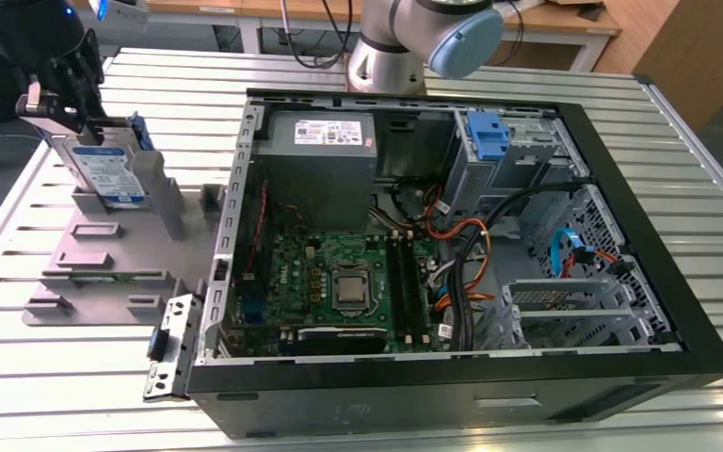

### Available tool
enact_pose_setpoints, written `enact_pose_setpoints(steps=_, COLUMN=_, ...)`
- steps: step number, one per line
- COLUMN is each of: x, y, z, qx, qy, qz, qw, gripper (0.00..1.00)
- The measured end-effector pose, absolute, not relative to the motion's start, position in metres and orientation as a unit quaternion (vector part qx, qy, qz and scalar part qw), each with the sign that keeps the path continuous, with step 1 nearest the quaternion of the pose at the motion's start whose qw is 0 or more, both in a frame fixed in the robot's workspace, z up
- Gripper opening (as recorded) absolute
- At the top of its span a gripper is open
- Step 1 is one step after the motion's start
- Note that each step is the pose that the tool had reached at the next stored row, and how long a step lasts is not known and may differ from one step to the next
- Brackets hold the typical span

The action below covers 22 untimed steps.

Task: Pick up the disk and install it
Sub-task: 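Pick up the disk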

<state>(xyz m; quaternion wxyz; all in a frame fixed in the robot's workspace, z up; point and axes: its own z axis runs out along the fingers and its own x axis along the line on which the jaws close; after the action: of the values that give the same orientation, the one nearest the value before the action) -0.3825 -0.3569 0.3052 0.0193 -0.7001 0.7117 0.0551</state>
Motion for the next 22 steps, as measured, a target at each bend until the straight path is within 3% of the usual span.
enact_pose_setpoints(steps=18, x=-0.3825, y=-0.3569, z=0.3142, qx=-0.700, qy=0.712, qz=0.055, qw=0.019, gripper=0.35)
enact_pose_setpoints(steps=22, x=-0.3825, y=-0.3569, z=0.3141, qx=-0.700, qy=0.712, qz=0.055, qw=0.019, gripper=0.42)
